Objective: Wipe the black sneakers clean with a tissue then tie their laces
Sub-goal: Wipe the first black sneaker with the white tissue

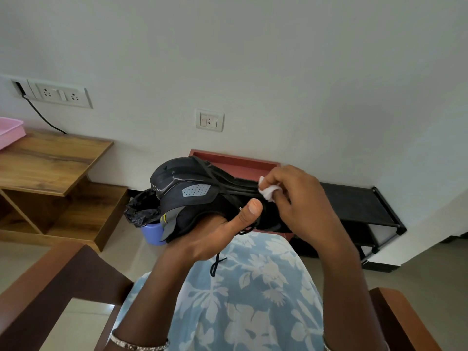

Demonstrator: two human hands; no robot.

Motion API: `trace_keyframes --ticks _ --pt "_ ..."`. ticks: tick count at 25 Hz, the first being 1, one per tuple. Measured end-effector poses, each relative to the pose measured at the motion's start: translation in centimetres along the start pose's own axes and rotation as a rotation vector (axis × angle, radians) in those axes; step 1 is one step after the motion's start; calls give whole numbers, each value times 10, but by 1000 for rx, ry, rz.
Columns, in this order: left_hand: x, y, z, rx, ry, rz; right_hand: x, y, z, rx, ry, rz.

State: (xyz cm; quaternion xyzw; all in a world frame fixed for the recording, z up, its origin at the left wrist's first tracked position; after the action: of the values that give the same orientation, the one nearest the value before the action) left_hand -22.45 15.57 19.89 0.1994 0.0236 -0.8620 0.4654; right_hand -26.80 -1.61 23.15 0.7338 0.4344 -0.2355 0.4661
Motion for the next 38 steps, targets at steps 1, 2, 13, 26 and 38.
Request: trace_keyframes --ticks 1,2,13,26,38 --pt "1 0 0 23 5 1 4 1 -10 -53 83 -21" --pt "3 -1 0 47 16 7 6 2 -19 -90 182 -47" --pt "3 -5 -1 40 -26 -12 -1 3 -1 50 297 -125" --pt "18 0 -7 95 -77 23 -2 3 0 87 441 -151" --pt "13 1 -7 57 -179 91 -1 -11 -25 -60 550 -202"
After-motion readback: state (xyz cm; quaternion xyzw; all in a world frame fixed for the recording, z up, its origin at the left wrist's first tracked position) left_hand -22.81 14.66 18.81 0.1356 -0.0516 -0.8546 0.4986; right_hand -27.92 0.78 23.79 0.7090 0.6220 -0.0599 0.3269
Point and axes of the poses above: each hand's wrist, its own y-axis towards the middle knuckle, its own x-axis out of the palm, z = x × y, the point moved 1 cm from there along y, towards the middle knuckle, and after that the axes turned 8 degrees about z, right-handed, at the moved point
